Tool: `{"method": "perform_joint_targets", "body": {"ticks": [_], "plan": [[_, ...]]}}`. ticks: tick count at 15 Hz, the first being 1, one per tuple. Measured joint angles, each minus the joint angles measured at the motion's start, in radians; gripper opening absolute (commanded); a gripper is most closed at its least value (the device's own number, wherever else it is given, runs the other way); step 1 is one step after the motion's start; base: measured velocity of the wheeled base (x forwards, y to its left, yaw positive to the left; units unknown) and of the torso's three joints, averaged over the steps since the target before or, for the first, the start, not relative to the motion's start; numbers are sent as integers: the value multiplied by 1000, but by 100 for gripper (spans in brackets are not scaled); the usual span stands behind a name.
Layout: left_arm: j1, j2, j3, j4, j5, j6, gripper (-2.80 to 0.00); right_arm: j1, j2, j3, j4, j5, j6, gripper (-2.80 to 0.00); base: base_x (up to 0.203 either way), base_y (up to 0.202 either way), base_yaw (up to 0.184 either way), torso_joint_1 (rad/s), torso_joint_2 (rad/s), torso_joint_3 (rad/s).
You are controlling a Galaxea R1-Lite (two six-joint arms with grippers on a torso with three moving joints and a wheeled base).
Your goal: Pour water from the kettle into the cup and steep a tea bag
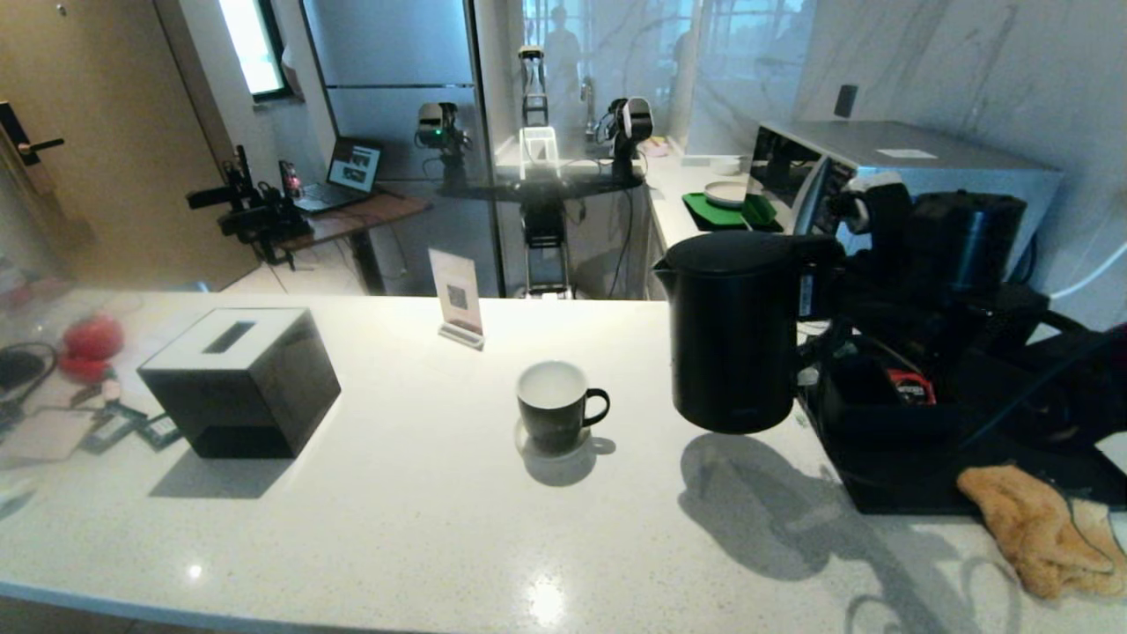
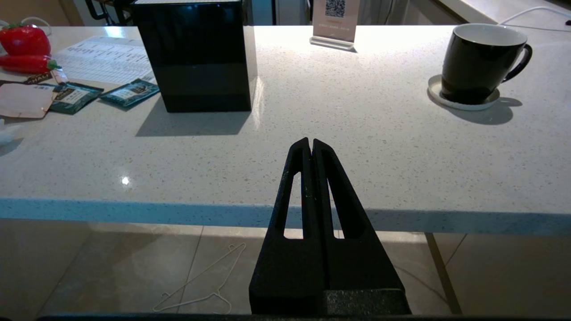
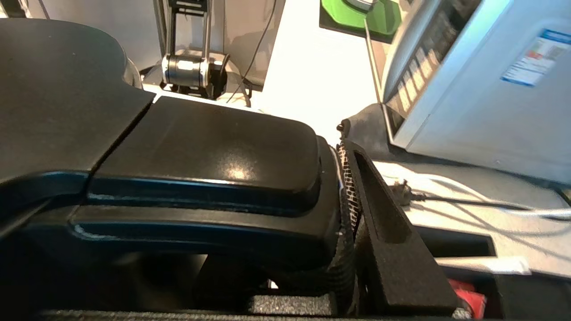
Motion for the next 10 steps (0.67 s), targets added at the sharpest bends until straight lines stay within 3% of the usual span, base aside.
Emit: {"method": "perform_joint_targets", "body": {"ticks": [10], "plan": [[0,0,0,0,0,0,-280,64,144,-166,-3,-6,-139,-280,0,0,0,0,0,0]]}}
